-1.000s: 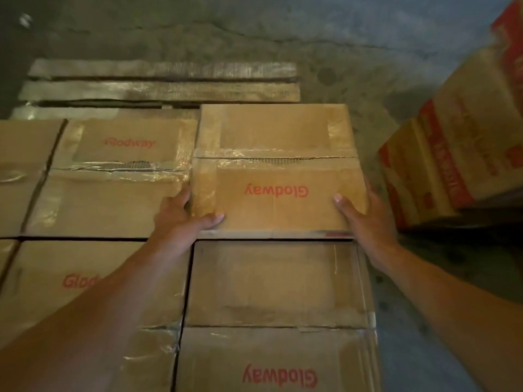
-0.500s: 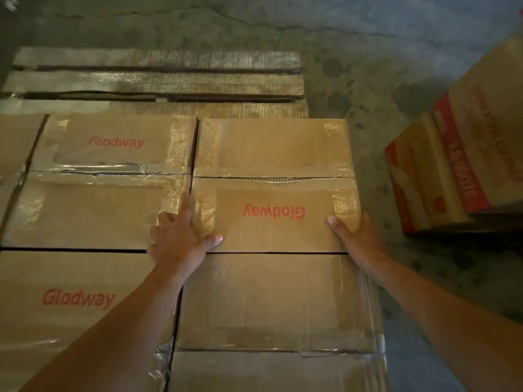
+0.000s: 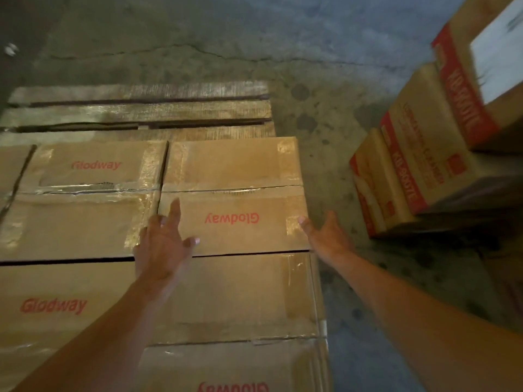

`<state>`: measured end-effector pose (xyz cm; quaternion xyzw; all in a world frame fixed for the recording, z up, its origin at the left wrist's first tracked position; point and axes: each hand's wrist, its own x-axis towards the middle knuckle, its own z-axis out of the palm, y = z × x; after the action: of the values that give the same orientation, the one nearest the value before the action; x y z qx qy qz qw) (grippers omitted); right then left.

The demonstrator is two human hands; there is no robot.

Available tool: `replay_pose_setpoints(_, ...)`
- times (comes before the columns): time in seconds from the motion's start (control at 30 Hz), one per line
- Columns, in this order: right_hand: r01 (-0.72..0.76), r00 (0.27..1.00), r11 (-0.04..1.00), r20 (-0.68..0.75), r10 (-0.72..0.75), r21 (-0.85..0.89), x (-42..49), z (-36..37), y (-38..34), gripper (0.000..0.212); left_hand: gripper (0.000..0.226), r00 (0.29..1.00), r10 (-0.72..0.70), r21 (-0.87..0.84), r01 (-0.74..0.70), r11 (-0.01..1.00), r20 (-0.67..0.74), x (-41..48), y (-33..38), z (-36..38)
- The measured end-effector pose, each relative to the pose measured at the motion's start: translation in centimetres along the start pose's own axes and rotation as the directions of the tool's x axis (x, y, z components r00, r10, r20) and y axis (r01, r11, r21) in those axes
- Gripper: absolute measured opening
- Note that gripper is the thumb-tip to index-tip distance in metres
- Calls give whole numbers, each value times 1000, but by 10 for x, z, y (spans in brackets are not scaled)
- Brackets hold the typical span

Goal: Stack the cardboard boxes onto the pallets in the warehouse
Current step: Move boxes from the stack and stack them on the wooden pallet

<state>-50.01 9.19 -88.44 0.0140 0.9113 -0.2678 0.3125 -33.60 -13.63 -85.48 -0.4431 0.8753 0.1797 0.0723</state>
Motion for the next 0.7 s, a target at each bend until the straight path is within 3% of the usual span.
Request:
replay_pose_setpoints(0.13,-21,993,999,-115,24,28,-38,-56,13,81,75,997,74,-81,-72,994,30,-28,31,-26)
replay_pose_setpoints(0.33,-47,968,984,-236,87,171,-135,-176,4,76,67,968,251,-212,-240,947,27,-88,108,-125)
replay_pose_setpoints(0.53,-23,915,965,-384,125,260,-241,-295,-25,70,62,882,470,-269,-461,846,-35,-155,209,-241)
replay_pose_setpoints(0.7,17,879,937,-451,152,349,-247,-364,-31,78,65,829,554,-252,-555,793,-80,-151,295,-291)
